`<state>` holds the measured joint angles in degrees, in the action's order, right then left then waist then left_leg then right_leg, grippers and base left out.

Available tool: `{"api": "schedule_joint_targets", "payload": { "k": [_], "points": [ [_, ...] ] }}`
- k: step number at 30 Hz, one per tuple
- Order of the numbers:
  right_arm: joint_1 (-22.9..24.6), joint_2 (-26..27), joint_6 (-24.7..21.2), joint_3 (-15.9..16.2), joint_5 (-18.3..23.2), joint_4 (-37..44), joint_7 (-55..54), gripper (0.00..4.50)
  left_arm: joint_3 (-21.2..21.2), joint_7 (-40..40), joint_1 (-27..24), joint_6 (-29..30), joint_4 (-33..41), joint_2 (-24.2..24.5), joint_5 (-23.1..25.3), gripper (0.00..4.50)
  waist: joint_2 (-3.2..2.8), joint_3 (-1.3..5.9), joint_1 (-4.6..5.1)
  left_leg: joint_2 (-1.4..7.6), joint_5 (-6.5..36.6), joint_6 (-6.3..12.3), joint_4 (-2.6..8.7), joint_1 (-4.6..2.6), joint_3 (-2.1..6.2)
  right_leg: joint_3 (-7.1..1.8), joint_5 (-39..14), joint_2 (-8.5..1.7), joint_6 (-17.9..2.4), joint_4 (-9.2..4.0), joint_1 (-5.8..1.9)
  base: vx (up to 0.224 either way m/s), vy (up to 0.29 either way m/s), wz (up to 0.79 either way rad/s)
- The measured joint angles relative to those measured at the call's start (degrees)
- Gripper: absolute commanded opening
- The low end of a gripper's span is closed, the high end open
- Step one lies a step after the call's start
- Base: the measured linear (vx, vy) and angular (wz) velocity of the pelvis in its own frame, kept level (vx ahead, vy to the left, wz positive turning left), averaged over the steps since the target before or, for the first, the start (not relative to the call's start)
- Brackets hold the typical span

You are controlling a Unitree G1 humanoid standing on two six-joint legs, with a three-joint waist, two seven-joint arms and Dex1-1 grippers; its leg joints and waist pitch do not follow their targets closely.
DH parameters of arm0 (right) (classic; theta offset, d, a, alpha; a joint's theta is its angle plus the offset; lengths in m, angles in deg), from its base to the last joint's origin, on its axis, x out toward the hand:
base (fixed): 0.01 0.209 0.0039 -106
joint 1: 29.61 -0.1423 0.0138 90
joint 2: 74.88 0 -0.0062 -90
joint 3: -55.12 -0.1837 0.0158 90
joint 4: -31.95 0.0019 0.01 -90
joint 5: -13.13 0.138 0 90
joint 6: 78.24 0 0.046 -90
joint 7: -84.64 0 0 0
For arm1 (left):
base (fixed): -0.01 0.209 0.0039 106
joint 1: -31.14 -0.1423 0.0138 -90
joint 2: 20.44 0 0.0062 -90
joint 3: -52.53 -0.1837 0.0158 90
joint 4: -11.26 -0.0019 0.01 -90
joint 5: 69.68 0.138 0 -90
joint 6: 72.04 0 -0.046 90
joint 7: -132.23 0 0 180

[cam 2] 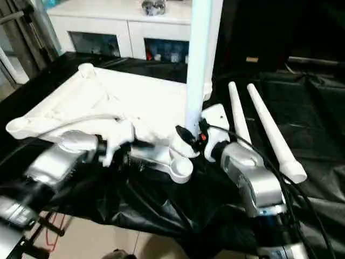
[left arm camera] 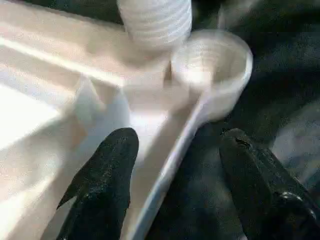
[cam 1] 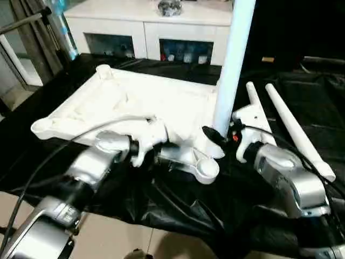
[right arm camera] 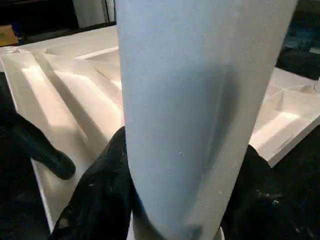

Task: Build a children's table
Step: Pick table leg, then insert table leg to table base

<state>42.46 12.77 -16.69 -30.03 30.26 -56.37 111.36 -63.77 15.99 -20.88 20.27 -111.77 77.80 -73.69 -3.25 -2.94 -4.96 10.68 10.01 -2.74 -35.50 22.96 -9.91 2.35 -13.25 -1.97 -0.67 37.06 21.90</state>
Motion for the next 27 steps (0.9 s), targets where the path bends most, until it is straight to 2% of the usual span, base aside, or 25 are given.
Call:
{"api": "schedule_joint_targets", "payload": {
  "k": [3,4,7,10,13,15,19,21,27],
  "points": [
    [0.2,-0.2,0.0,0.0,0.0,0.4,0.1,1.88,-1.4,-0.1,2.4,-4.3,-6.6,-0.4,2.7,2.98,-0.12,0.03,0.04,-0.03,0.0,0.0,0.0,0.0,0.0,-0.01,0.0,-0.04,0.0,0.0,-0.01,0.0,0.0,0.0],
    [0.2,-0.3,0.0,0.0,0.0,0.4,0.1,1.88,-1.4,-0.5,3.0,-5.2,-8.0,-0.7,3.1,2.69,-0.12,0.03,0.04,-0.04,0.0,0.0,0.0,0.0,0.0,0.0,0.0,-0.05,0.0,0.0,-0.01,0.0,0.0,0.0],
    [0.2,-1.0,0.0,0.0,0.0,0.5,0.7,1.88,-1.2,-2.3,4.4,-7.2,-12.7,-2.8,3.9,2.56,-0.16,0.04,-0.07,-0.11,0.0,0.01,-0.01,0.0,0.0,0.02,0.0,-0.14,0.0,0.0,-0.03,0.0,0.0,0.0],
    [0.2,-1.4,0.0,0.0,0.0,0.5,1.4,1.88,-1.1,-2.5,5.5,-7.7,-15.2,-4.3,3.9,2.17,-0.16,0.03,-0.06,-0.22,0.0,0.04,0.01,0.02,-0.03,0.06,0.0,-0.3,0.0,0.0,-0.03,0.0,0.0,0.0],
    [0.2,-1.8,0.0,0.0,0.0,0.5,1.6,1.88,-1.1,-0.8,6.0,-7.6,-16.8,-4.4,4.3,2.07,-0.09,0.01,0.06,-0.25,-0.1,0.24,0.01,0.02,-0.05,0.06,0.0,-0.34,0.0,0.0,-0.03,0.0,0.0,0.0],
    [0.1,-2.0,0.0,0.0,-0.2,0.5,2.0,1.88,-1.1,0.2,6.9,-7.7,-18.8,-4.6,4.8,1.71,-0.08,0.0,0.0,-0.27,-0.1,0.28,0.01,0.02,-0.06,0.07,0.0,-0.36,0.0,0.0,-0.03,0.0,0.0,0.0],
    [-1.3,-2.4,0.4,0.4,-1.3,0.0,3.4,1.88,-0.2,2.3,8.1,-7.7,-20.3,-6.0,4.7,1.54,-0.11,0.02,-0.04,-0.39,-0.1,0.39,0.01,0.02,-0.08,0.06,0.0,-0.5,0.0,0.0,-0.04,0.0,0.0,0.0],
    [-2.2,-2.8,0.7,0.7,-1.7,-0.3,4.0,1.88,0.1,2.7,8.3,-7.1,-20.7,-6.8,4.5,1.21,-0.07,0.0,-0.07,-0.43,-0.1,0.47,0.01,0.03,-0.1,0.05,0.0,-0.55,0.0,-0.01,-0.04,0.0,0.0,0.0],
    [-2.4,-2.8,1.6,1.4,-2.0,-1.2,4.9,1.88,0.1,5.8,9.0,-1.0,-19.3,-6.9,4.4,0.91,0.02,-0.03,0.22,-0.51,0.0,0.74,0.01,0.06,-0.27,-0.01,0.0,-0.68,0.0,-0.07,0.02,0.0,0.0,0.0]
  ]
}}
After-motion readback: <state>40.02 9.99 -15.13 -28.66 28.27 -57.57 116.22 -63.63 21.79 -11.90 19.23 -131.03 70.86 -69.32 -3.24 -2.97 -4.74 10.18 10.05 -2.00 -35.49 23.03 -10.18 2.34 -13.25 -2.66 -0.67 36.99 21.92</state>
